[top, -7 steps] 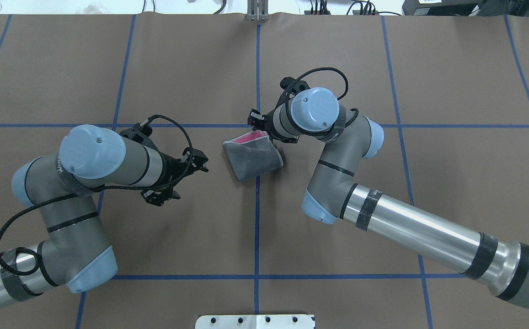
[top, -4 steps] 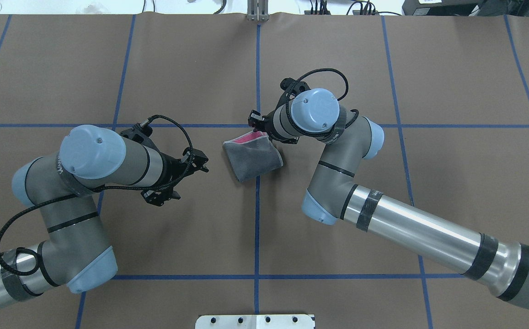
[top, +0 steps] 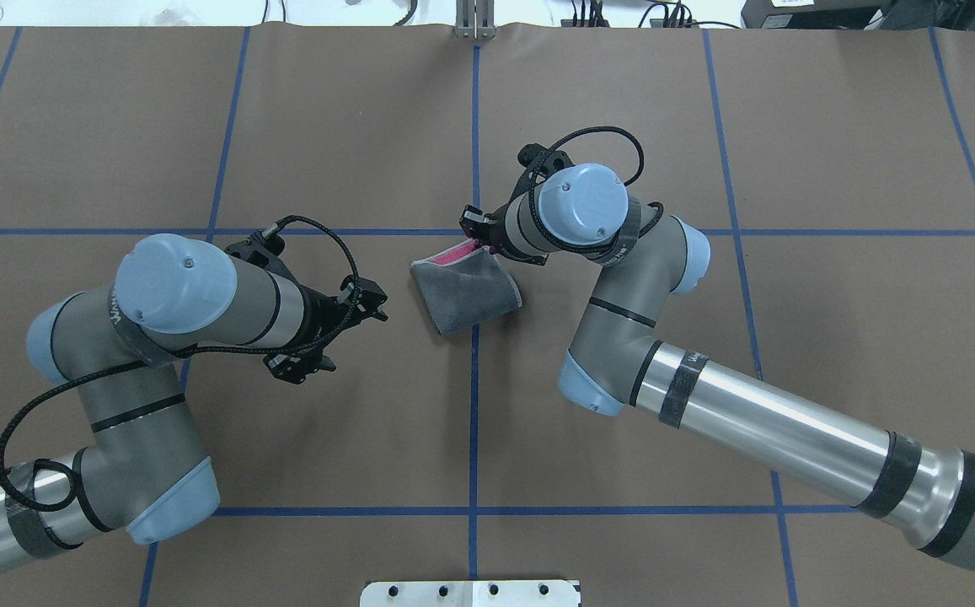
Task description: Fold towel twice with both arms
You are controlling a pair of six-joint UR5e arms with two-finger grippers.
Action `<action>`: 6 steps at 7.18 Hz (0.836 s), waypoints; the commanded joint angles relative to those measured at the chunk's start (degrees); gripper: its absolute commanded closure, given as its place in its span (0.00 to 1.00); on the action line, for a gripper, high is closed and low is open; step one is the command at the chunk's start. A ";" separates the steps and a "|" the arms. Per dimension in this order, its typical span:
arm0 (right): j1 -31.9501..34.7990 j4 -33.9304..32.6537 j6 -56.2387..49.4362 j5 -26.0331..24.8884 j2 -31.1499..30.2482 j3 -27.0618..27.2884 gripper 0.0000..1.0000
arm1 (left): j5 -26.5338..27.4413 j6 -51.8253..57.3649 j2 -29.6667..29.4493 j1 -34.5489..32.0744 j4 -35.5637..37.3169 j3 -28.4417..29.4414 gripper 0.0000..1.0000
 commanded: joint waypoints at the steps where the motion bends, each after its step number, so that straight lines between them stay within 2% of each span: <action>1: 0.00 -0.09 0.00 -0.22 -0.10 0.24 0.90 | 0.00 -0.17 -0.30 0.14 0.00 0.09 0.01; 3: 0.00 0.00 0.00 -0.22 -1.15 1.03 1.00 | 0.00 -0.17 -0.39 0.14 0.00 0.09 0.01; 6: 0.44 -0.87 0.35 -0.22 -0.81 3.58 1.00 | 0.00 -0.26 -0.56 0.14 0.00 0.09 0.01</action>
